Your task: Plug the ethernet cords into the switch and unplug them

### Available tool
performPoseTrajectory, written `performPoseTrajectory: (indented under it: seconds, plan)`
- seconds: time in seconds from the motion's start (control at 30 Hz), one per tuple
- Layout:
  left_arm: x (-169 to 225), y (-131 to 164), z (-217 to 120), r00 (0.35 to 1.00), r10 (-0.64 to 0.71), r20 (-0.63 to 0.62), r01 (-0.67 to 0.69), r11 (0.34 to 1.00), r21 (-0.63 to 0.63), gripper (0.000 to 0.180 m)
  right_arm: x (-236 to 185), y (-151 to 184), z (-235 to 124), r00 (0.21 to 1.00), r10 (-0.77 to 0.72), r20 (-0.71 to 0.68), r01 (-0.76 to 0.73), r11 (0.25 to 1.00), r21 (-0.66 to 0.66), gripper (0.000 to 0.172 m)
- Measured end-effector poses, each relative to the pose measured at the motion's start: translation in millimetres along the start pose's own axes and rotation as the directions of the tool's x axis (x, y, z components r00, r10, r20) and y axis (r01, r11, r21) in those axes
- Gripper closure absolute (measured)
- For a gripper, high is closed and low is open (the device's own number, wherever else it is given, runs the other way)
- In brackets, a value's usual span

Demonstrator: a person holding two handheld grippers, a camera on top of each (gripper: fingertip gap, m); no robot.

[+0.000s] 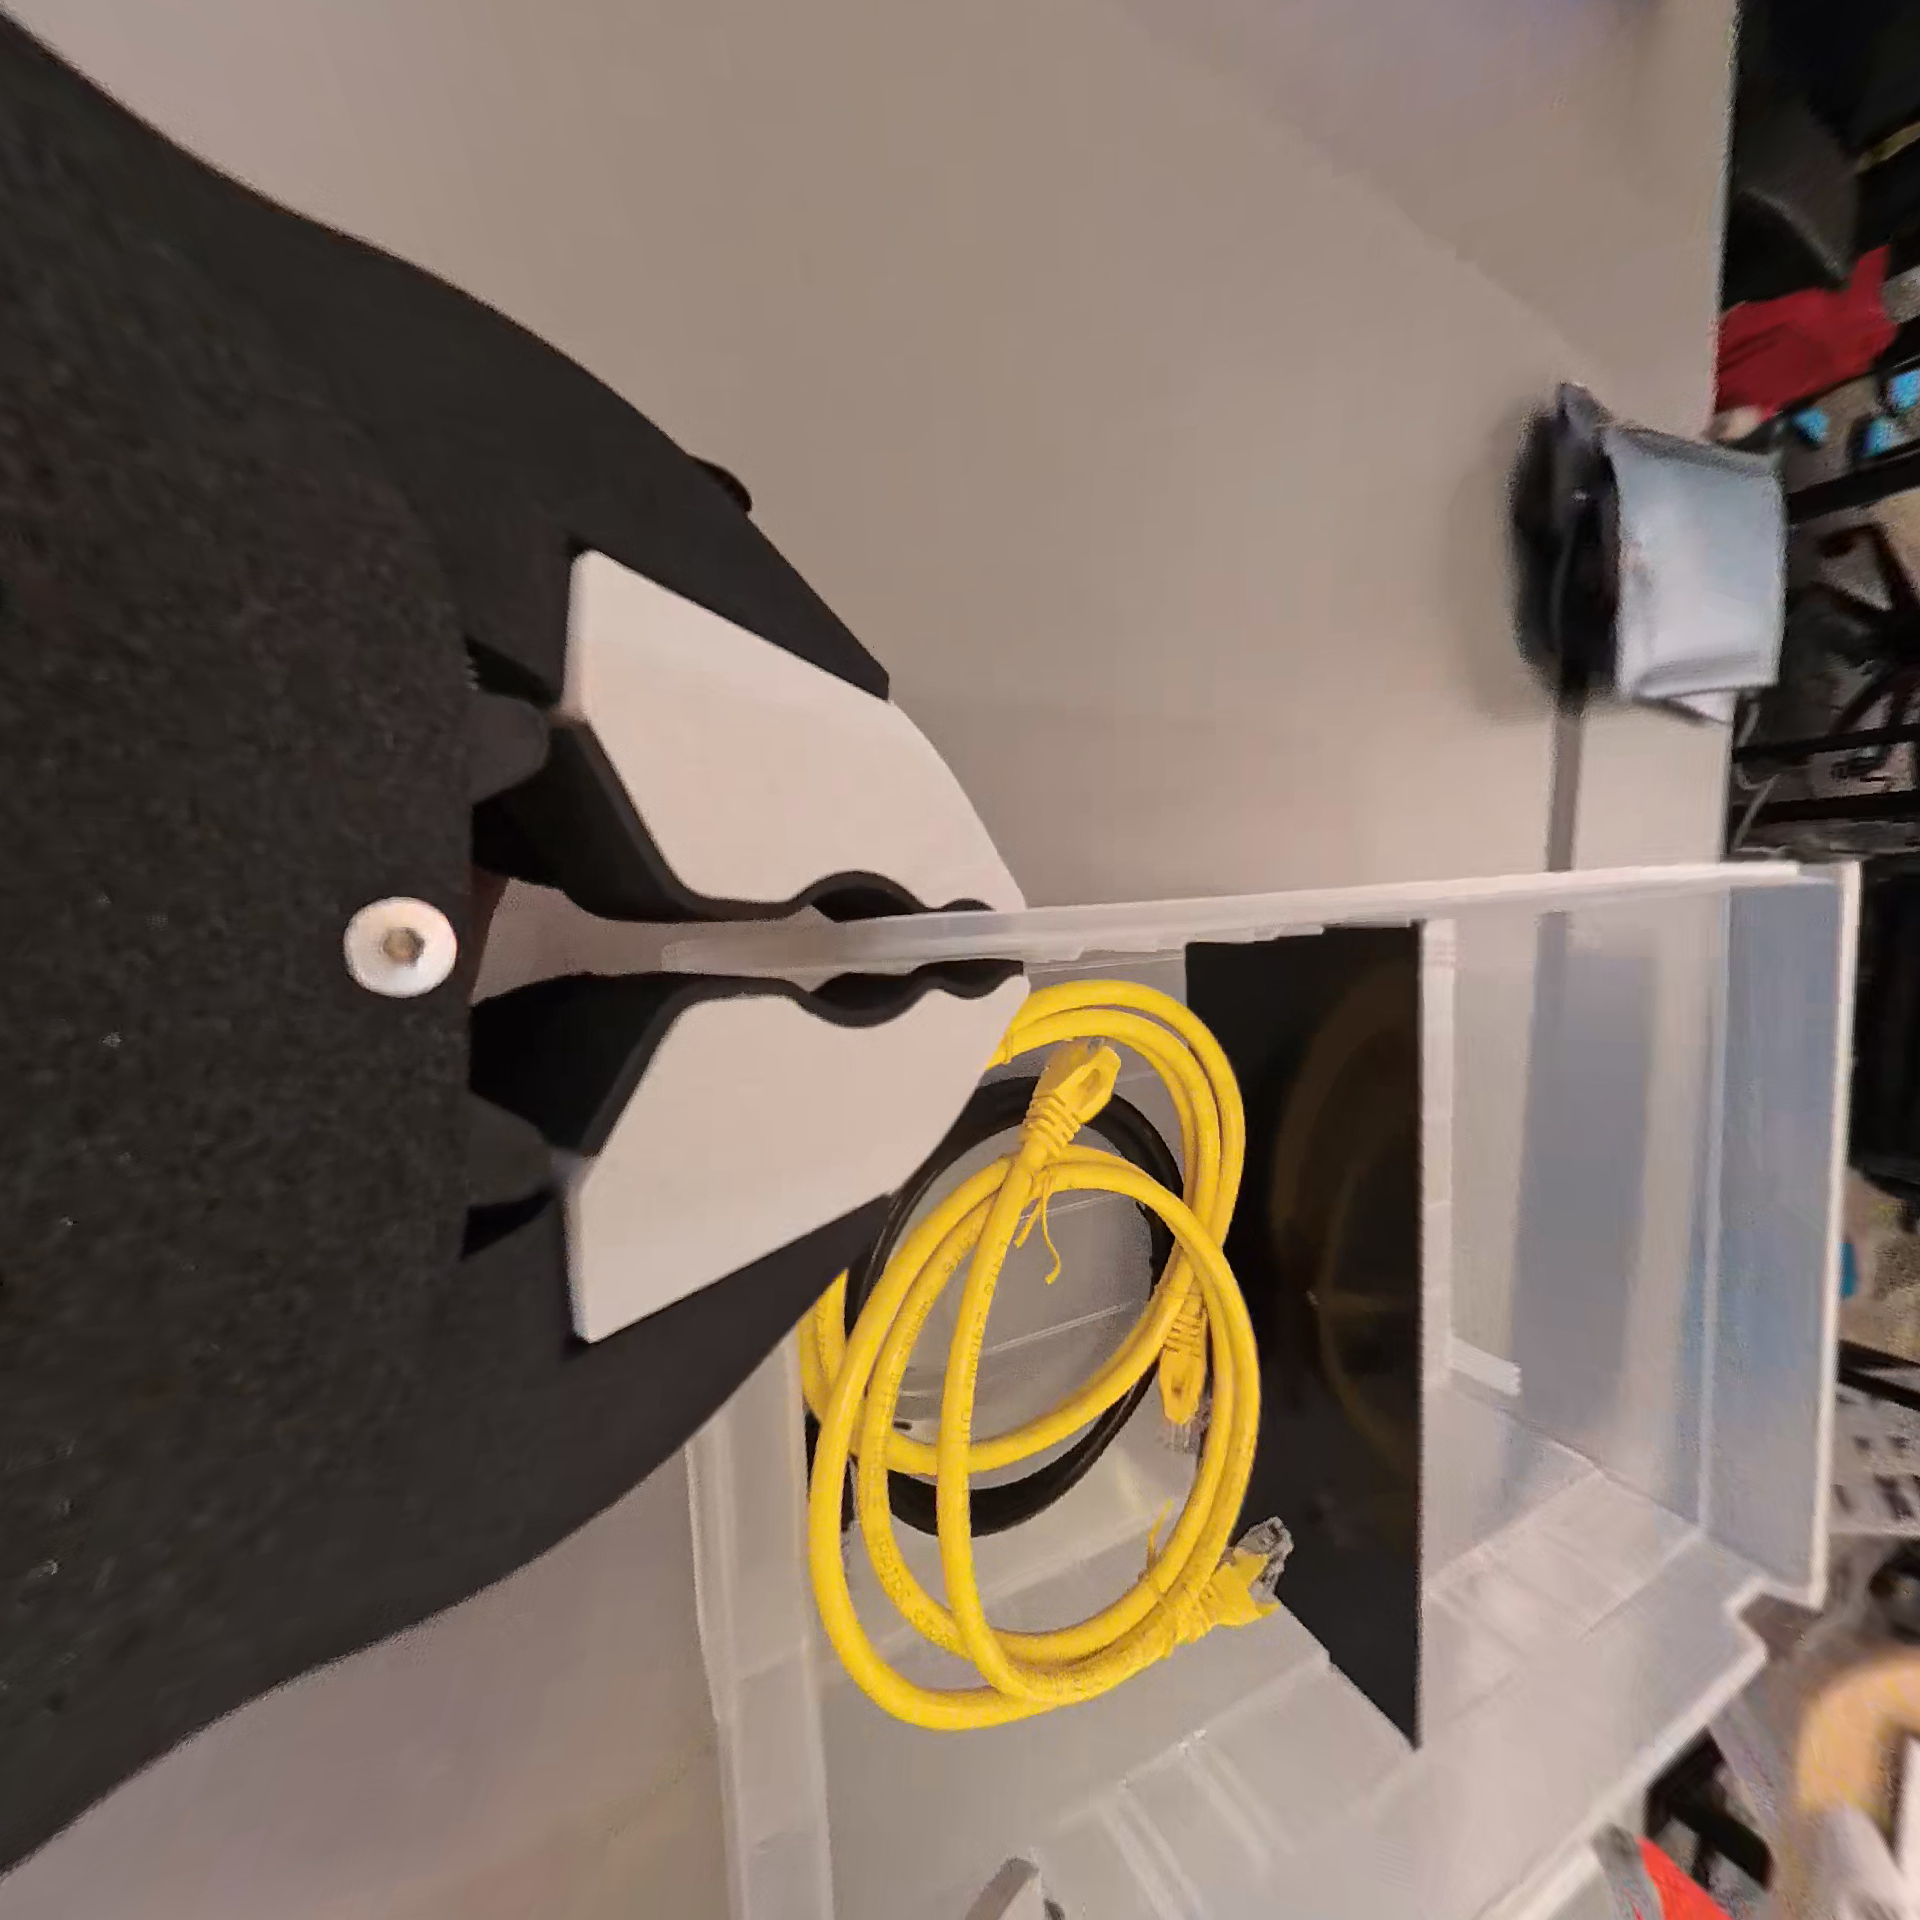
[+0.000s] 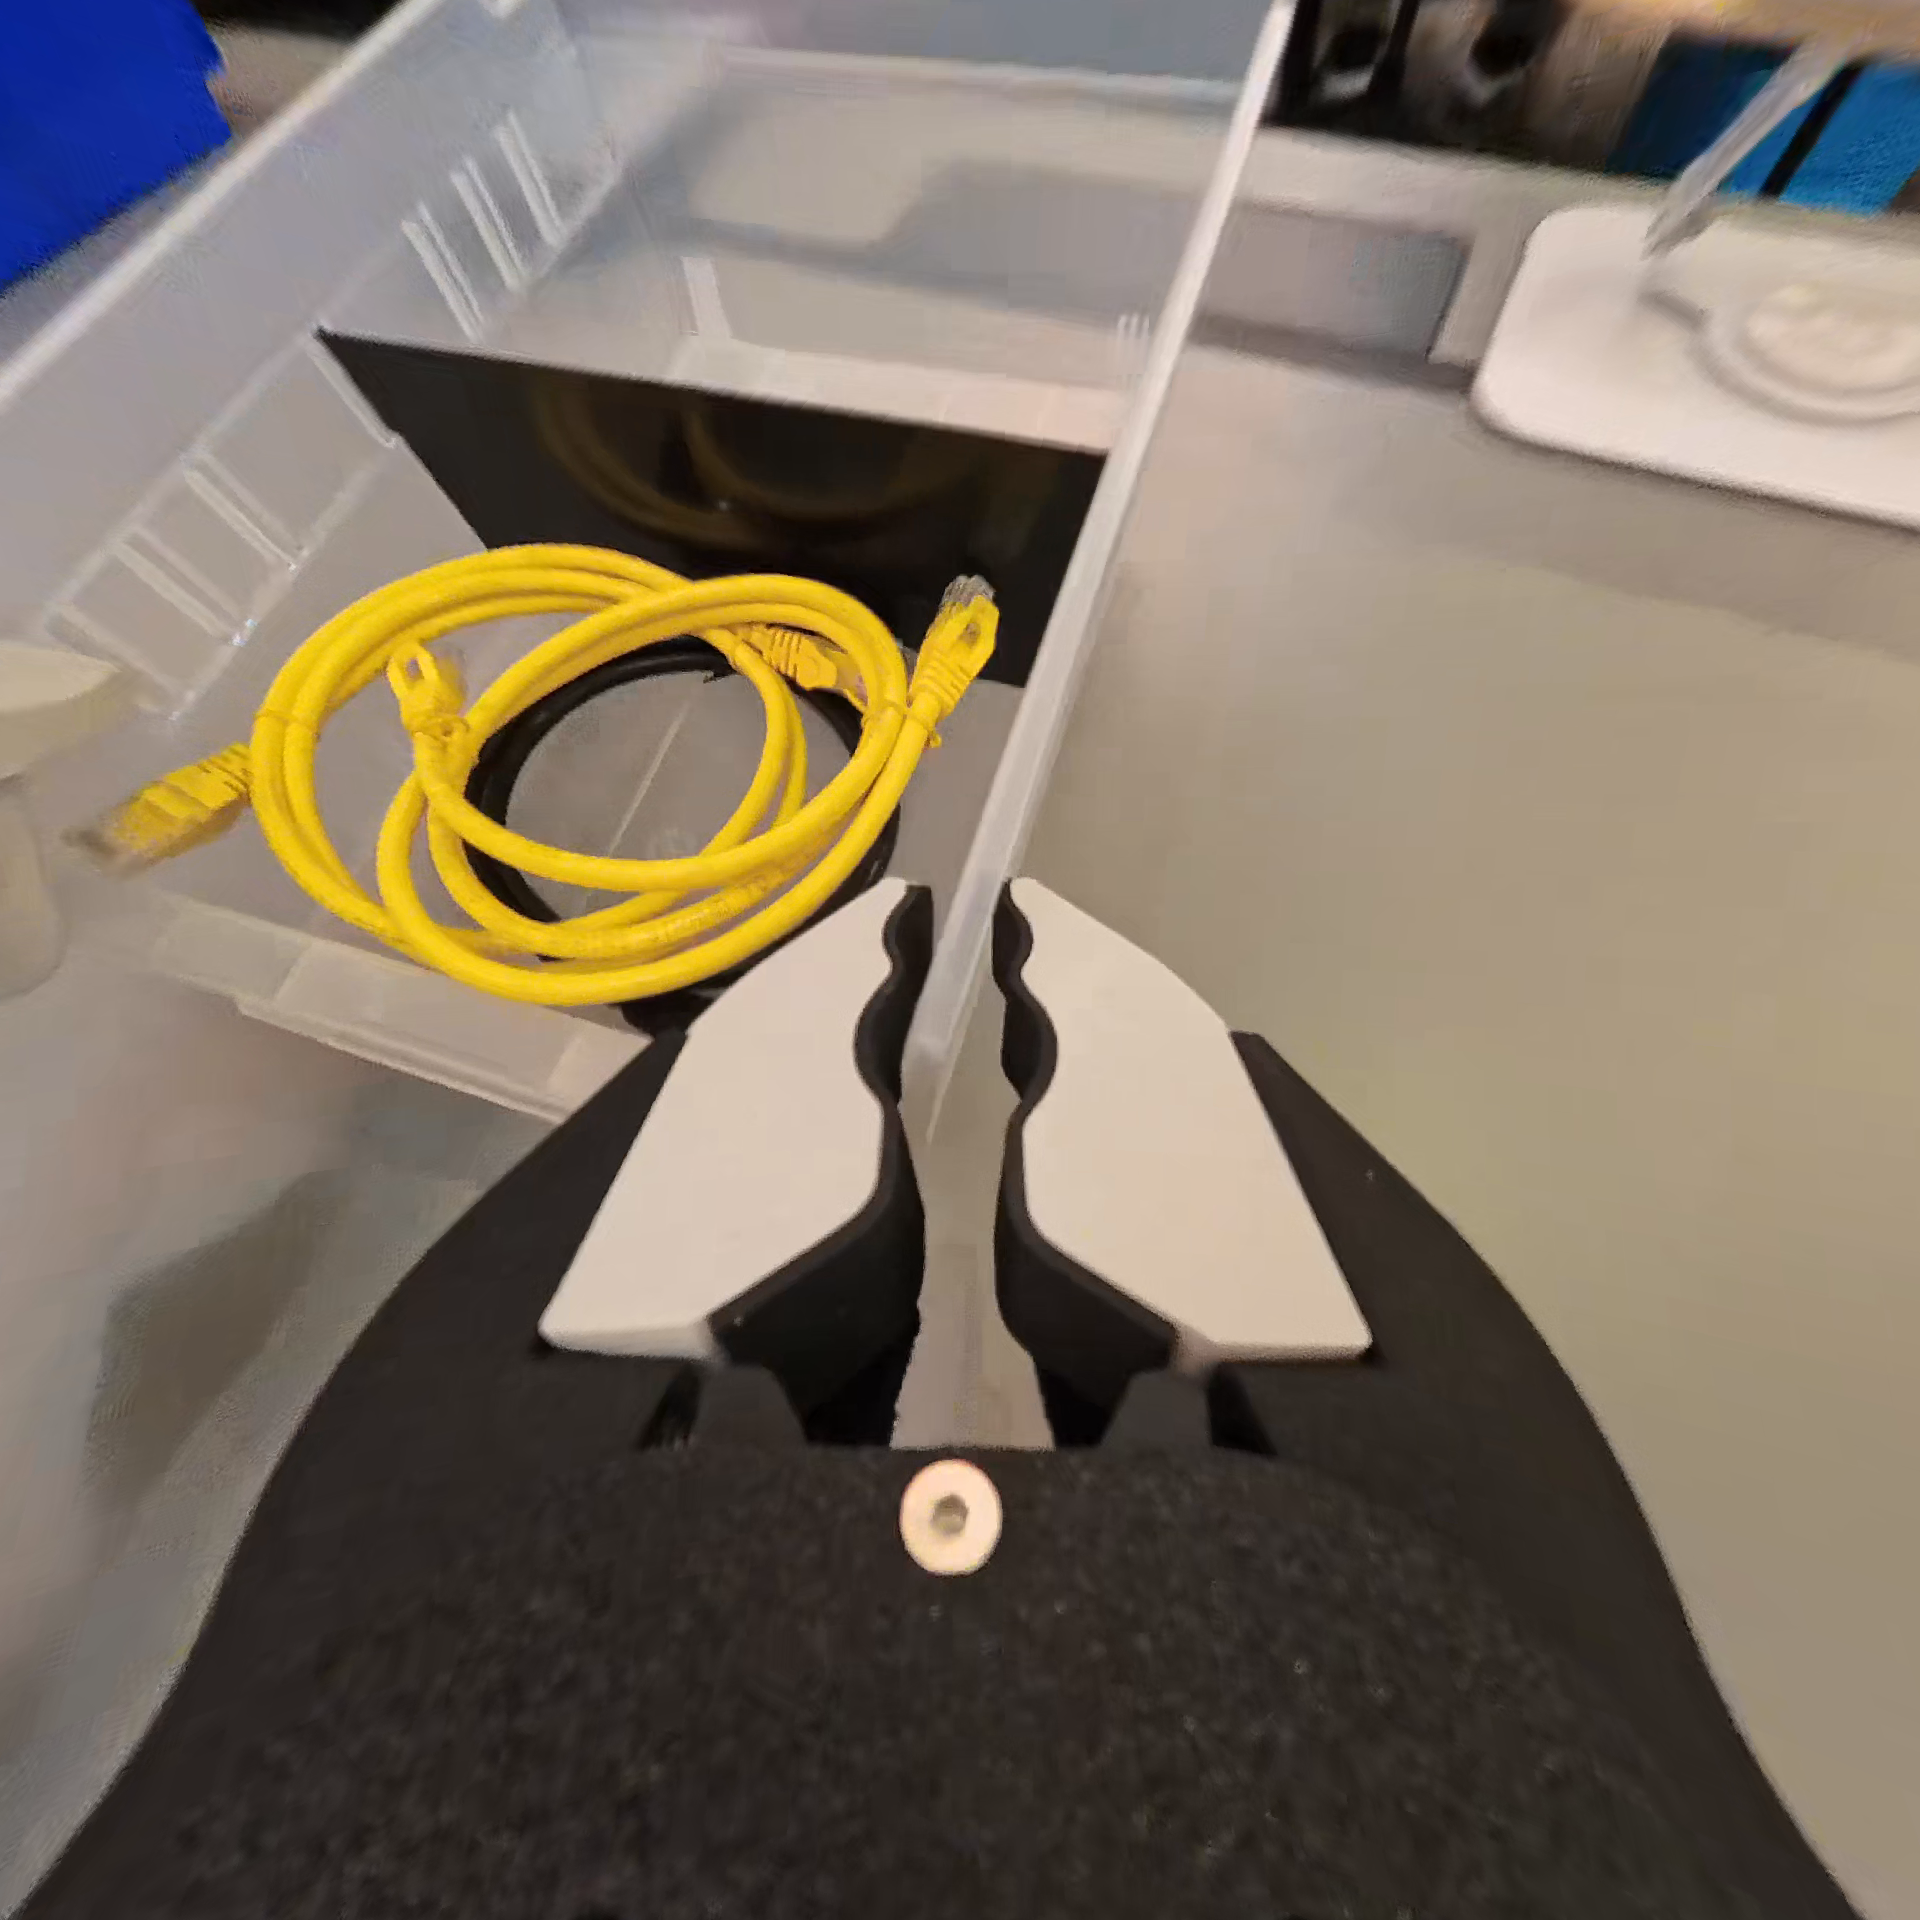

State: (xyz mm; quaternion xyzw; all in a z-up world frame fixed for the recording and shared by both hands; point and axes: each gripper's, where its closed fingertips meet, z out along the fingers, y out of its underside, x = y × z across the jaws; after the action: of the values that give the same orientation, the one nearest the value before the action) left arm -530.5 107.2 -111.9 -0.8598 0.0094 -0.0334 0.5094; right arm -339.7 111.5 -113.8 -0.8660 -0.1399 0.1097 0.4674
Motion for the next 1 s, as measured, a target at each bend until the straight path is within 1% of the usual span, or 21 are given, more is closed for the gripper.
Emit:
performPoseTrajectory:
  seconds: [0.07, 0.13, 0.2, 0.27, 0.33, 0.37, 0.4, 0.43, 0.47, 0.53, 0.6, 0.67, 0.73, 0.77, 0.83, 0.9, 0.97, 1.0]
  plan:
    - [-14, 11, 11, 0.999, 0.003, -0.039, -0.004, 1.0, -0.028, 0.177, -16, 14, 10, 1.0, 0.003, -0.005, -0.003, 0.999, -0.041, 0.159]
    - [-16, 11, 13, 0.998, -0.017, -0.062, 0.016, 1.0, -0.02, 0.177, -20, 17, 11, 0.999, 0.04, -0.019, -0.04, 0.999, 0.007, 0.158]
    - [-16, 10, 14, 0.999, -0.022, -0.033, 0.021, 0.999, -0.028, 0.176, -23, 18, 9, 0.998, 0.064, 0.002, -0.064, 0.998, 0.027, 0.155]
    - [-16, 8, 17, 0.998, -0.055, -0.027, 0.055, 0.998, -0.017, 0.176, -23, 18, 9, 0.998, 0.049, 0.037, -0.049, 0.999, 0.008, 0.152]
    - [-17, 6, 18, 0.995, -0.092, -0.039, 0.092, 0.996, 0.0, 0.175, -28, 18, 8, 0.991, 0.013, 0.132, -0.011, 1.0, -0.014, 0.144]
    - [-16, 6, 18, 0.993, -0.112, -0.048, 0.112, 0.994, -0.001, 0.163, -32, 18, 4, 0.977, -0.003, 0.212, 0.009, 1.0, -0.027, 0.14]
    - [-20, 5, 16, 0.99, -0.135, -0.035, 0.135, 0.991, -0.006, 0.142, -33, 18, -5, 0.957, -0.015, 0.289, 0.026, 0.999, -0.032, 0.139]
    - [-28, 1, 10, 0.986, -0.165, 0.011, 0.165, 0.986, 0.017, 0.128, -28, 16, -16, 0.939, -0.027, 0.343, 0.036, 0.999, -0.019, 0.135]
    - [-36, -10, -1, 0.98, -0.193, 0.05, 0.188, 0.978, 0.089, 0.126, -22, 15, -31, 0.917, -0.047, 0.396, 0.049, 0.999, 0.004, 0.135]
    - [-37, -38, -32, 0.975, -0.217, 0.051, 0.197, 0.945, 0.261, 0.128, -2, 14, -65, 0.865, -0.082, 0.495, 0.065, 0.997, 0.051, 0.133]
    - [-27, -55, -56, 0.972, -0.232, 0.019, 0.213, 0.917, 0.337, 0.125, 38, 17, -98, 0.847, -0.109, 0.52, 0.069, 0.993, 0.097, 0.126]
    - [1, -61, -66, 0.973, -0.221, -0.063, 0.23, 0.91, 0.346, 0.119, 93, 17, -129, 0.866, -0.143, 0.478, 0.068, 0.983, 0.171, 0.119]
    - [40, -55, -68, 0.97, -0.183, -0.158, 0.227, 0.917, 0.329, 0.119, 152, 19, -162, 0.895, -0.166, 0.414, 0.067, 0.968, 0.243, 0.116]
    - [58, -47, -67, 0.969, -0.162, -0.187, 0.216, 0.921, 0.323, 0.12, 181, 20, -179, 0.912, -0.167, 0.374, 0.06, 0.958, 0.281, 0.113]
    - [87, -24, -63, 0.975, -0.12, -0.187, 0.175, 0.935, 0.309, 0.125, 244, 28, -210, 0.966, -0.1, 0.24, 0.014, 0.942, 0.335, 0.115]
    - [105, 1, -56, 0.974, -0.151, -0.17, 0.19, 0.951, 0.242, 0.127, 306, 41, -233, 0.996, 0.005, 0.092, -0.04, 0.925, 0.378, 0.118]
    - [126, 18, -55, 0.959, -0.167, -0.228, 0.21, 0.961, 0.178, 0.127, 367, 65, -249, 0.99, 0.064, -0.125, -0.011, 0.924, 0.383, 0.12]
    - [130, 26, -53, 0.963, -0.158, -0.219, 0.193, 0.97, 0.147, 0.127, 392, 79, -256, 0.971, 0.078, -0.225, 0.013, 0.926, 0.378, 0.122]
